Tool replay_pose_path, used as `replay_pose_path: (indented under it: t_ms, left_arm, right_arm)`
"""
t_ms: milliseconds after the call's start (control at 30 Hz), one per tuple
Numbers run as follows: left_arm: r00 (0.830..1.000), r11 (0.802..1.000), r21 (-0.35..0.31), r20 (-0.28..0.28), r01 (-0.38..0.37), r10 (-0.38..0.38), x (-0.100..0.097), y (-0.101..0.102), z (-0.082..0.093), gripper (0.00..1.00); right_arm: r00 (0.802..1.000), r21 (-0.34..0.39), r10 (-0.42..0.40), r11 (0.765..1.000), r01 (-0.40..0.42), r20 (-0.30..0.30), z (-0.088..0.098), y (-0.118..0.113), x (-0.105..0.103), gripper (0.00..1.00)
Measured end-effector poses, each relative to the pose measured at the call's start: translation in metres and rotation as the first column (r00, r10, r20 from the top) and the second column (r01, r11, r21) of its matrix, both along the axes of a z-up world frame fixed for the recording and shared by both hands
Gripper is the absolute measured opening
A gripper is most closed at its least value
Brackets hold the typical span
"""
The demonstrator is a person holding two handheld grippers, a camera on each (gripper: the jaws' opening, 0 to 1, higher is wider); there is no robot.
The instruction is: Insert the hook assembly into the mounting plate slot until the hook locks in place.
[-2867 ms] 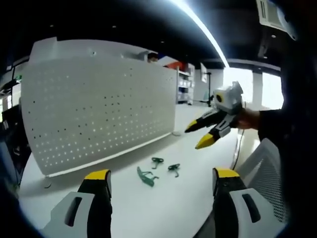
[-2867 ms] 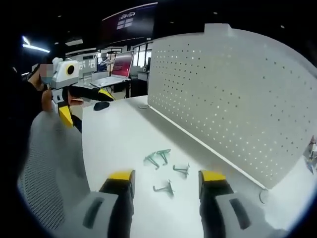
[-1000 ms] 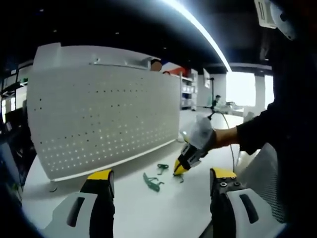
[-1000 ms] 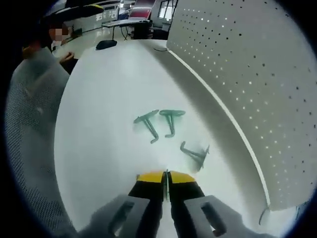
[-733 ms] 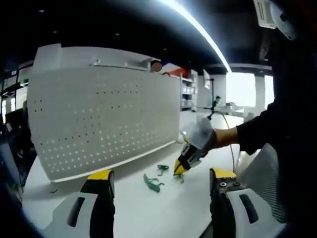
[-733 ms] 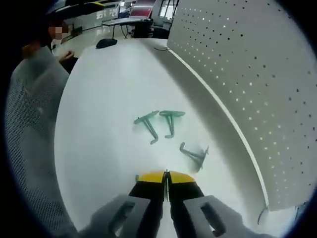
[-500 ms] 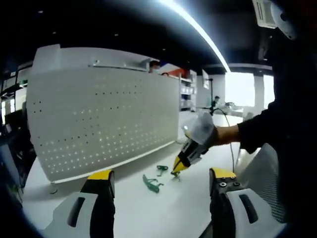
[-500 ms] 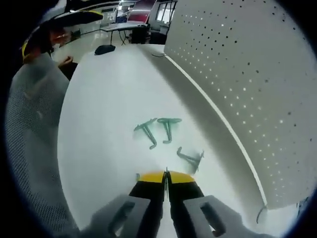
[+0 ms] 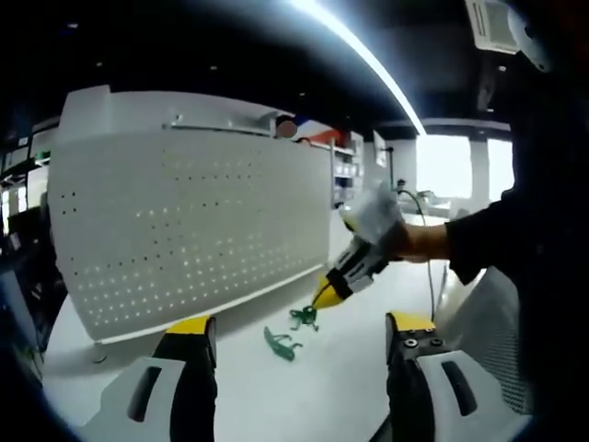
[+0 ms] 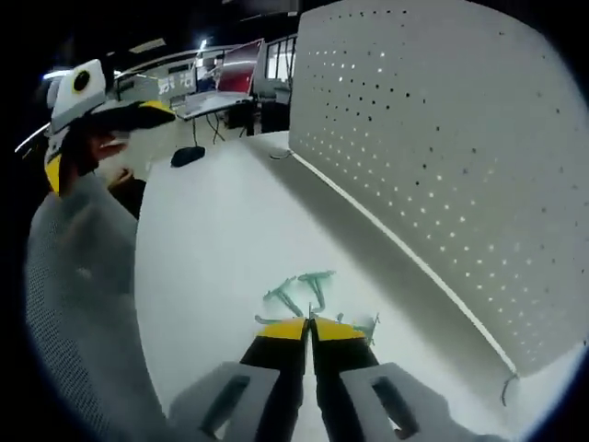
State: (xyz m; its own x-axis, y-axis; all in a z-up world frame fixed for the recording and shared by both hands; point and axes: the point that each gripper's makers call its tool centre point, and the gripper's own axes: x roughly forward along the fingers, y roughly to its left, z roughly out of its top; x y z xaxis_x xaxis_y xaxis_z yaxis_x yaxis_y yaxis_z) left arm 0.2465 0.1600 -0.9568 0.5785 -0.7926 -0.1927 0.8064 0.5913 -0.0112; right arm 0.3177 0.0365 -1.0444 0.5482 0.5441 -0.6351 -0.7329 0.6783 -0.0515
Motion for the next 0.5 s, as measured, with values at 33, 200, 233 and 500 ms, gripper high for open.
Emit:
replay_pose_path:
  t_ms: [33,200,233,500]
  left_arm:
    - [1.0,1.0,0.0,0.0,0.0,0.0,0.0,0.0,0.0,0.75]
    - [1.0,1.0,-0.013,0.011,-0.001,0.001,-0.001,0.001,0.003,0.71]
    - [1.0,1.0,-0.013,0.01,-0.002,0.002,0.0,0.001,0.003,0.71]
    - [0.997,0.999,-0.008,0.062,-0.038,0.039,0.003,0.008,0.011,0.59]
  right_arm:
    - [1.0,0.028,-0.004,1.0,0.004,0.001,0.005,0.004,0.0,0.0]
    - [1.0,0.163,0.006,0.987,-0.002,-0.023,0.031,0.026,-0.009,0.0]
    - [1.0,0.182,0.011,0.983,-0.007,-0.021,0.037,0.031,-0.011,0.0]
    - [0.998,0.277,0.039,0.961,-0.026,-0.04,0.067,0.056,-0.023,0.0]
